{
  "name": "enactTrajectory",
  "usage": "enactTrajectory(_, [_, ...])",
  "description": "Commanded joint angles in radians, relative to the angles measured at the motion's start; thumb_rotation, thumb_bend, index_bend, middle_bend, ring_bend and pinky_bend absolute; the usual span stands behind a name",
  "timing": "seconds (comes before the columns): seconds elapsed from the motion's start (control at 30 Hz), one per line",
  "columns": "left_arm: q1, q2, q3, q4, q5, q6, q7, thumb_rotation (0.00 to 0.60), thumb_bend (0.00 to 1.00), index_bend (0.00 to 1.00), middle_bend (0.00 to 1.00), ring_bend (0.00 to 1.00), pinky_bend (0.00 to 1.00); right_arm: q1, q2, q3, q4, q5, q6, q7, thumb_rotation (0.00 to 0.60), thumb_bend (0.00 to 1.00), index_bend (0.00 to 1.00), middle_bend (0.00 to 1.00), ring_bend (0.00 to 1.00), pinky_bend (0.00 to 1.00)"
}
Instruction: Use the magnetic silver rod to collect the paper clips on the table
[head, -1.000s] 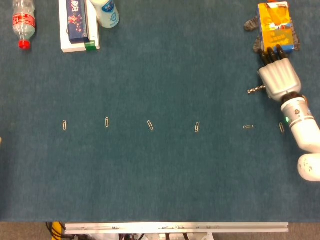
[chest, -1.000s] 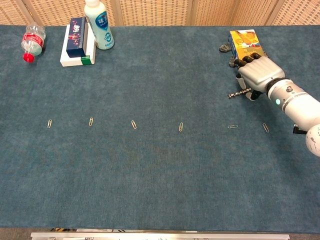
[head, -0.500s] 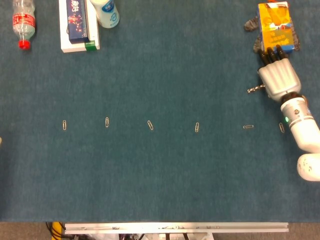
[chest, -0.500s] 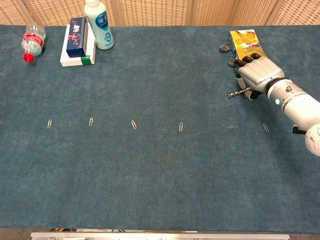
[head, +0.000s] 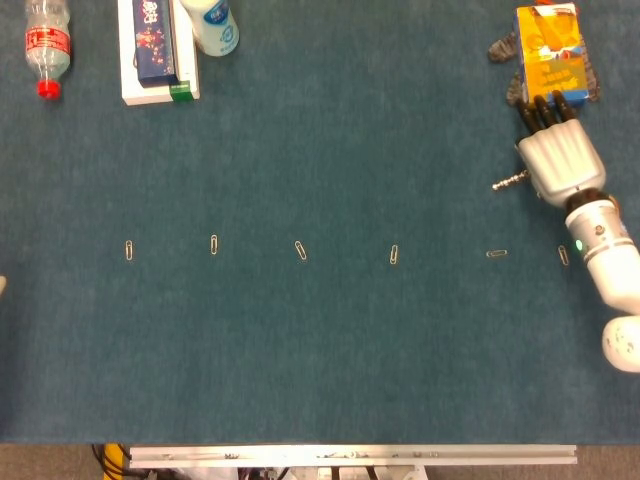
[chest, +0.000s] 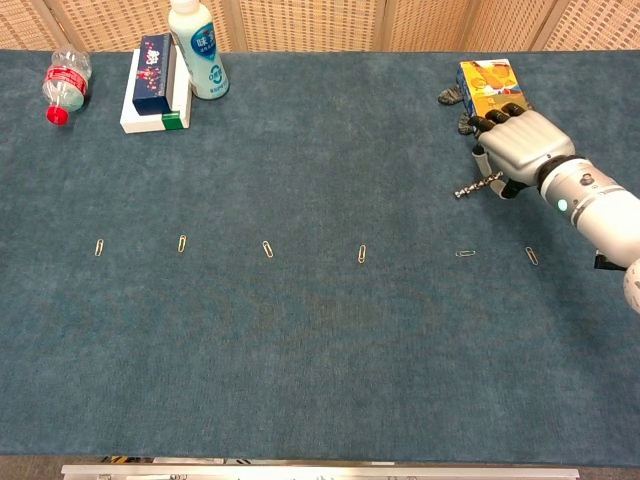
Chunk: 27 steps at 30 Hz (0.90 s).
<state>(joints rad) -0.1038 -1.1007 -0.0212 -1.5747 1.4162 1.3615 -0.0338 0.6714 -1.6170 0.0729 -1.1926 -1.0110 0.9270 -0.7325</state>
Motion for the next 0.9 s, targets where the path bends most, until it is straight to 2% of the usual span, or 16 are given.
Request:
enactTrajectory(0.03, [0.0, -0.001, 0.001, 0.0, 0.002, 0.002, 0.001, 0.6, 0.17, 0.56, 0.49, 0.39, 0.41, -0.01, 0.021, -0.006, -0.032, -0.015, 0.02, 0.003, 0.6, 0.36, 0.61, 0.07, 0.0, 0.0])
enactTrajectory(0.43, [0.001, -0.004, 0.004, -0.001, 0.011, 0.007, 0.008, 0.6, 0.17, 0.56, 0.49, 0.39, 0.41, -0.049, 0.096, -0.026, -0.159, -0.067, 0.092, 0.013, 0.6, 0.36, 0.62, 0.07, 0.0, 0.0])
enactTrajectory(0.9, [0.003, -0.005, 0.006, -0.003, 0.018, 0.015, 0.01, 0.6, 0.17, 0.56, 0.49, 0.39, 0.41, -0.087, 0.147, -0.053, -0.242, -0.126, 0.146, 0.021, 0.6, 0.36, 0.62, 0.07, 0.0, 0.0])
